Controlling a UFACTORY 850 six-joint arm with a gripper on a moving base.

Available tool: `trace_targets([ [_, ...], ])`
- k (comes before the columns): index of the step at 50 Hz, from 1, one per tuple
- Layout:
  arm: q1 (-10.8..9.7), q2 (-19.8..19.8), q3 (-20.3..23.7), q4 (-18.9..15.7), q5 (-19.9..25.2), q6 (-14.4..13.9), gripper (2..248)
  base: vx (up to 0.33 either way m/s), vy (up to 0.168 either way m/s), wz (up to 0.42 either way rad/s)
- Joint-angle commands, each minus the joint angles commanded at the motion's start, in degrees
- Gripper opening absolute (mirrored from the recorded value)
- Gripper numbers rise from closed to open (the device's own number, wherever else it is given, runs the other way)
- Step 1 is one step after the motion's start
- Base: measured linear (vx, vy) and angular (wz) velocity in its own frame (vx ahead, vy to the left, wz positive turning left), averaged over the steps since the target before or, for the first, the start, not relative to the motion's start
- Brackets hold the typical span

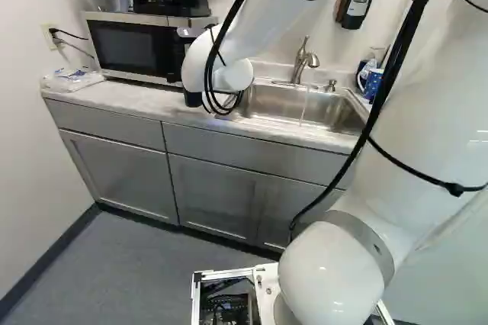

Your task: Rinse the cup and place it in the tray

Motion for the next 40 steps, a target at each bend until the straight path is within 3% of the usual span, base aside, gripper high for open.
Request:
trace_targets([
  [12, 0.0, 0.0, 0.0, 0.0, 0.0, 0.0, 247, 0.0, 0.0, 0.0],
  [13, 0.0, 0.0, 0.0, 0.0, 0.0, 0.0, 214, 0.0, 0.0, 0.0],
  [17, 0.0, 0.0, 0.0, 0.0, 0.0, 0.0, 214, 0.0, 0.0, 0.0],
  [18, 0.0, 0.0, 0.0, 0.0, 0.0, 0.0, 176, 0.0, 0.0, 0.0],
  [22, 0.0, 0.0, 0.0, 0.0, 0.0, 0.0, 176, 0.0, 0.0, 0.0],
  [23, 0.0, 0.0, 0.0, 0.0, 0.0, 0.0, 139, 0.0, 0.0, 0.0],
  [27, 0.0, 0.0, 0.0, 0.0, 0.0, 0.0, 139, 0.0, 0.0, 0.0],
  [28, 0.0, 0.0, 0.0, 0.0, 0.0, 0.0, 126, 0.0, 0.0, 0.0],
  [40, 0.0, 0.0, 0.0, 0.0, 0.0, 0.0, 126, 0.0, 0.0, 0.0],
])
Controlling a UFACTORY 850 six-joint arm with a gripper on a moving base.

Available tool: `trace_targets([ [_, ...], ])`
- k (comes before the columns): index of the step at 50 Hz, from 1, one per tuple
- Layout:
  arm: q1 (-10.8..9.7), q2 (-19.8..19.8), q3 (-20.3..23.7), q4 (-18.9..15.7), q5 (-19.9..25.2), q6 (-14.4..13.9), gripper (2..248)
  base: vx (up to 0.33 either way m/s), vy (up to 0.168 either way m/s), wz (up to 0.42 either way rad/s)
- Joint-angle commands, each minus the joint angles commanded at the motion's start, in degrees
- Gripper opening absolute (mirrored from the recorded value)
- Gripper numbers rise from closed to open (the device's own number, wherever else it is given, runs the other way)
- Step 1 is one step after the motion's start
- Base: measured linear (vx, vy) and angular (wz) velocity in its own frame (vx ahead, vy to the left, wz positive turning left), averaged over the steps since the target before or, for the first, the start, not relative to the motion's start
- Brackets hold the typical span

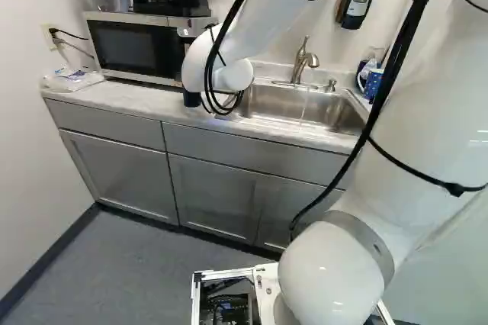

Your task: Rinse the cup and place it in the tray

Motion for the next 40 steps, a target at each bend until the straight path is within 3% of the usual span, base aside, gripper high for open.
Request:
trace_targets([
  [24, 0.0, 0.0, 0.0, 0.0, 0.0, 0.0, 126, 0.0, 0.0, 0.0],
  [25, 0.0, 0.0, 0.0, 0.0, 0.0, 0.0, 137, 0.0, 0.0, 0.0],
  [30, 0.0, 0.0, 0.0, 0.0, 0.0, 0.0, 137, 0.0, 0.0, 0.0],
  [31, 0.0, 0.0, 0.0, 0.0, 0.0, 0.0, 170, 0.0, 0.0, 0.0],
  [35, 0.0, 0.0, 0.0, 0.0, 0.0, 0.0, 170, 0.0, 0.0, 0.0],
  [36, 0.0, 0.0, 0.0, 0.0, 0.0, 0.0, 205, 0.0, 0.0, 0.0],
  [40, 0.0, 0.0, 0.0, 0.0, -0.2, 0.0, 205, 0.0, 0.0, 0.0],
])
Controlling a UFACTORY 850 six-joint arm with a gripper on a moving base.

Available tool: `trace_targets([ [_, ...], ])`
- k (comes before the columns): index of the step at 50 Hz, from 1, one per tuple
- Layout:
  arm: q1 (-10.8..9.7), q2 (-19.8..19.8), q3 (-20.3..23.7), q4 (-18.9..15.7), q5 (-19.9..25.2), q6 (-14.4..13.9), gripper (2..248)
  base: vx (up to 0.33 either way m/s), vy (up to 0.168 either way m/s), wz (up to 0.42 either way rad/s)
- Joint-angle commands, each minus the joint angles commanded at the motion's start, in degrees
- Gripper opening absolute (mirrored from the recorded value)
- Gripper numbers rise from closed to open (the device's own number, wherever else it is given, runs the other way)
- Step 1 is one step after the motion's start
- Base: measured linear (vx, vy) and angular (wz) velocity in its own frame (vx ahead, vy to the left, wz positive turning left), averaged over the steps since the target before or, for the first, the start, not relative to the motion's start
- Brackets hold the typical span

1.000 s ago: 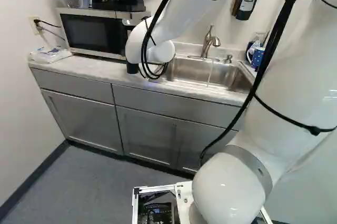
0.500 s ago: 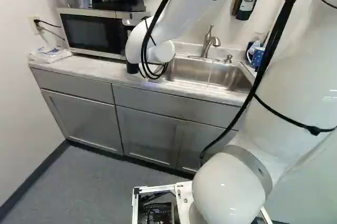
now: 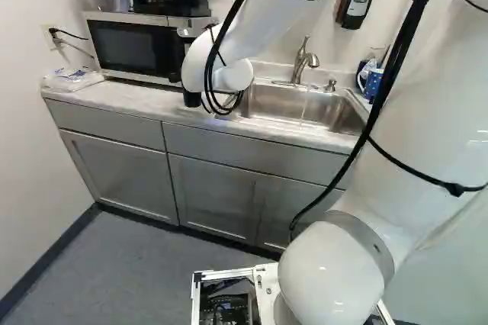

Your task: Rinse the cup and place it in the tray

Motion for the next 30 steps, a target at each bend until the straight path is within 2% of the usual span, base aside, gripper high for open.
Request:
trace_targets([
  [1, 0.0, 0.0, 0.0, 0.0, -0.1, 0.0, 241, 0.0, 0.0, 0.0],
  [6, 0.0, 0.0, 0.0, 0.0, -0.9, 0.0, 247, 0.0, 0.0, 0.0],
  [30, 0.0, 0.0, 0.0, 0.0, -6.2, 0.0, 247, 0.0, 0.0, 0.0],
])
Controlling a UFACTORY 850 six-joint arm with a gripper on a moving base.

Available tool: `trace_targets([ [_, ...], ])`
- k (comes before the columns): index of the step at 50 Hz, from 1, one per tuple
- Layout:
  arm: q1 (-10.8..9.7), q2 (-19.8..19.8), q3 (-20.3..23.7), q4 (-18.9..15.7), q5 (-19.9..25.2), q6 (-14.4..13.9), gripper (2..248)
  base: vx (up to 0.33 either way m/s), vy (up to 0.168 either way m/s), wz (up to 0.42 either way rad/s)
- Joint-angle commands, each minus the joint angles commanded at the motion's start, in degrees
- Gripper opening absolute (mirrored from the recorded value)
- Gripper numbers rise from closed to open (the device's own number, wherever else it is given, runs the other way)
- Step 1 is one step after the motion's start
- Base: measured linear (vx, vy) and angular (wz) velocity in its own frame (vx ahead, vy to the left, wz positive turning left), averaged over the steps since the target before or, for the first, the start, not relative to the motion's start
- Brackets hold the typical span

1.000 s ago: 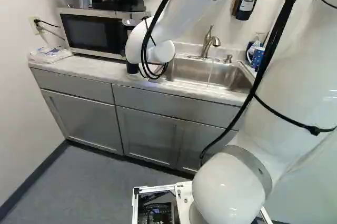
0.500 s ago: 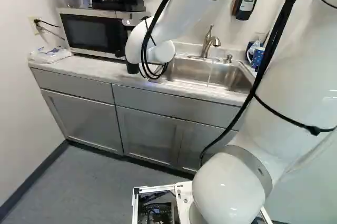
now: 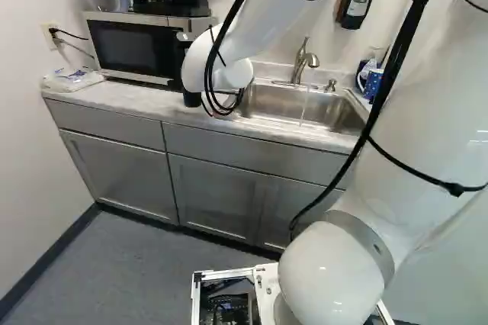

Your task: Rinse the cup and place it in the tray

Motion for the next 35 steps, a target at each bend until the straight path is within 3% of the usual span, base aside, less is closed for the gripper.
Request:
trace_targets([
  [23, 0.0, 0.0, 0.0, 0.0, -0.4, 0.0, 247, 0.0, 0.0, 0.0],
  [24, 0.0, 0.0, 0.0, 0.0, -0.4, 0.0, 227, 0.0, 0.0, 0.0],
  [28, 0.0, 0.0, 0.0, 0.0, -0.4, 0.0, 227, 0.0, 0.0, 0.0],
  [29, 0.0, 0.0, 0.0, 0.0, -0.4, 0.0, 190, 0.0, 0.0, 0.0],
  [33, 0.0, 0.0, 0.0, 0.0, -0.4, 0.0, 190, 0.0, 0.0, 0.0],
  [34, 0.0, 0.0, 0.0, 0.0, -0.4, 0.0, 151, 0.0, 0.0, 0.0],
  [35, 0.0, 0.0, 0.0, 0.0, -0.4, 0.0, 151, 0.0, 0.0, 0.0],
])
